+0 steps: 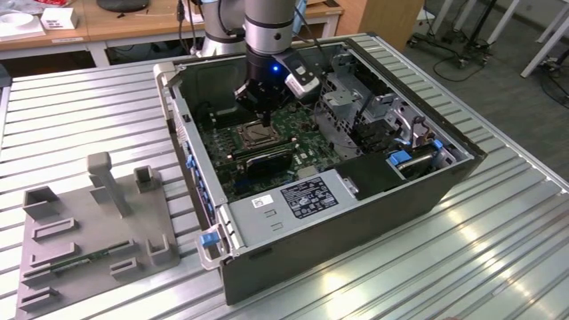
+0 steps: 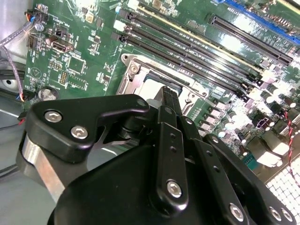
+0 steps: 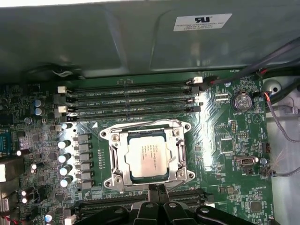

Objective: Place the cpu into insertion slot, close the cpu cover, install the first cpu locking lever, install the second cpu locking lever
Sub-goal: 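Install the second cpu locking lever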

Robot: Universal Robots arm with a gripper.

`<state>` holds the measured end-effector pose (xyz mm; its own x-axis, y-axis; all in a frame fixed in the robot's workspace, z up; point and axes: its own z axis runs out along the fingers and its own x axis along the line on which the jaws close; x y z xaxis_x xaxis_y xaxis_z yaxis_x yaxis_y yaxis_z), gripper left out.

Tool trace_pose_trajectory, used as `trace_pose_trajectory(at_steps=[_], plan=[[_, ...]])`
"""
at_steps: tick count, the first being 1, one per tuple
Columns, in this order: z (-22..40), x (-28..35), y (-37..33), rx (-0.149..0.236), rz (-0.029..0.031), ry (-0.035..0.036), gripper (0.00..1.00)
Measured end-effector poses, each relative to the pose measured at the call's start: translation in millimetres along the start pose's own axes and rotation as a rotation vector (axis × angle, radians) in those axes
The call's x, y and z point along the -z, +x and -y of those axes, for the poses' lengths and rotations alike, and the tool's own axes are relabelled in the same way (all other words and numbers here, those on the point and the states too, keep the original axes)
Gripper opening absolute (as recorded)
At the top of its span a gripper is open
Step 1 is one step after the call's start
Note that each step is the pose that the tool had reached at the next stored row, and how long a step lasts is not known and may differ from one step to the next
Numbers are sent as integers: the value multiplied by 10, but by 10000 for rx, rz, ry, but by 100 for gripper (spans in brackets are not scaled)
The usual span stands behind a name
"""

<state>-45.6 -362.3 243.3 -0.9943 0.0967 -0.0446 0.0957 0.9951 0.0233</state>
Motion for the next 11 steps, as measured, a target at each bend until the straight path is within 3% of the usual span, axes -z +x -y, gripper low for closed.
trace_pose_trajectory(at_steps=[11], plan=[[81, -5, -4, -4, -10, 0, 10]])
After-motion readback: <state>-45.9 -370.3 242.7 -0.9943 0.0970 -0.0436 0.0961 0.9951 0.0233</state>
